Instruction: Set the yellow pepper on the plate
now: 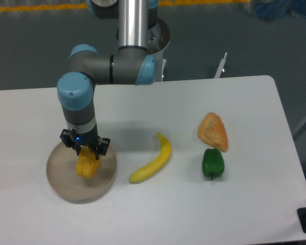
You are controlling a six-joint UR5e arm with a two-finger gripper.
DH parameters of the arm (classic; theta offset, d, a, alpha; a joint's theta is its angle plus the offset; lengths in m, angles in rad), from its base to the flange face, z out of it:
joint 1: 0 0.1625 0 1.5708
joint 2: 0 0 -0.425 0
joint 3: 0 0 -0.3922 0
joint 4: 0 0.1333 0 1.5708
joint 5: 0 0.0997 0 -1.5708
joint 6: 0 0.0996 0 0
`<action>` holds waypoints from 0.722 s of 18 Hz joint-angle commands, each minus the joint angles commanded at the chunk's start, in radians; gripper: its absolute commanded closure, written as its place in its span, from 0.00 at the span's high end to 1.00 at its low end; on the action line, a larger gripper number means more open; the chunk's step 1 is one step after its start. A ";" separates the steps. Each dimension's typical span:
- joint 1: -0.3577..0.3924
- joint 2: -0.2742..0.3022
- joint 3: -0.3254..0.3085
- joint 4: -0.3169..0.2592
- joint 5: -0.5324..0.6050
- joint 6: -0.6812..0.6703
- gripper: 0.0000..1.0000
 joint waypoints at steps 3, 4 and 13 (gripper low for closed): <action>-0.002 -0.006 0.000 0.003 0.000 0.005 0.41; -0.002 -0.005 0.000 0.003 0.002 0.005 0.41; -0.003 -0.014 0.003 0.003 0.017 0.008 0.73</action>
